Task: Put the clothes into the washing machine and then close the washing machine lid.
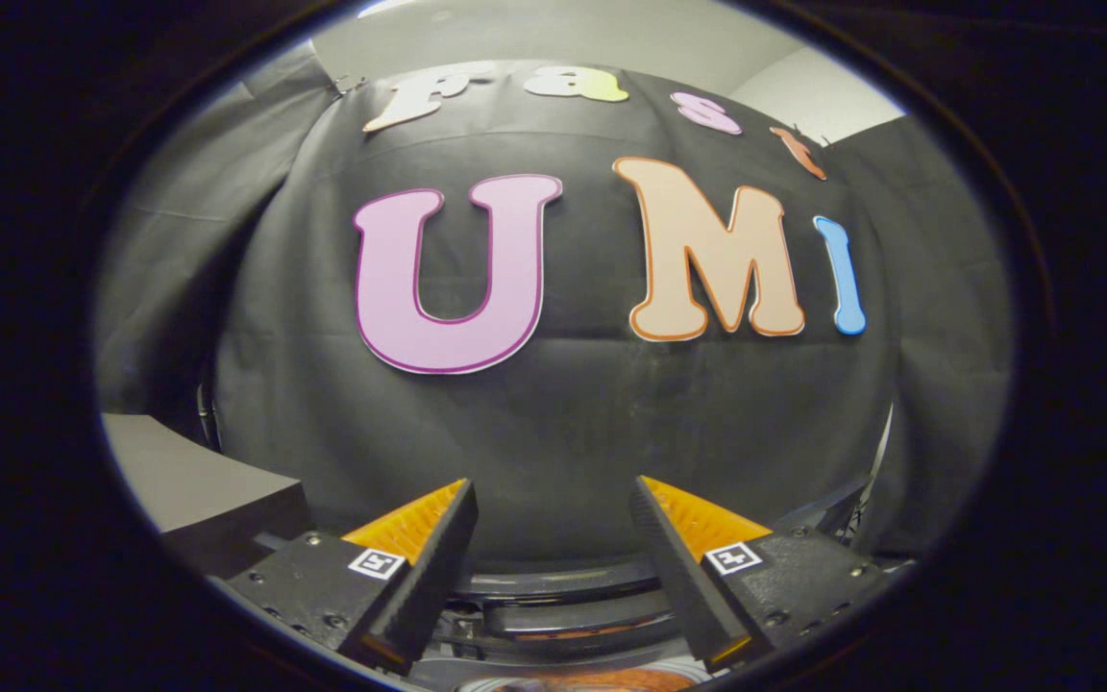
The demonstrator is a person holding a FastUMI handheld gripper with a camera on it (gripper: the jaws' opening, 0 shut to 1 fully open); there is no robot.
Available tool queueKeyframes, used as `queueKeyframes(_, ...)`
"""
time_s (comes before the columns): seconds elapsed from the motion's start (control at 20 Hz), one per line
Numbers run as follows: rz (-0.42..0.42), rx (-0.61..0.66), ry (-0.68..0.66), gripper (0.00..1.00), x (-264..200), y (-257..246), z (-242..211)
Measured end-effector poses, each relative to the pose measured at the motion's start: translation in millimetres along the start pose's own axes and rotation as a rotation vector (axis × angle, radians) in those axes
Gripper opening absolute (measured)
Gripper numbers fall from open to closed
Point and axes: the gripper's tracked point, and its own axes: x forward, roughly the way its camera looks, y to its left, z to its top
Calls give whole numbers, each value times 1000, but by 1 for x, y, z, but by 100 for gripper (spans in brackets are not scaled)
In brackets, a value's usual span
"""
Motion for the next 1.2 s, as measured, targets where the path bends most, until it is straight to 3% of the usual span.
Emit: queueKeyframes(1.2, -2, 12, -57, 98, -2, -2, 9)
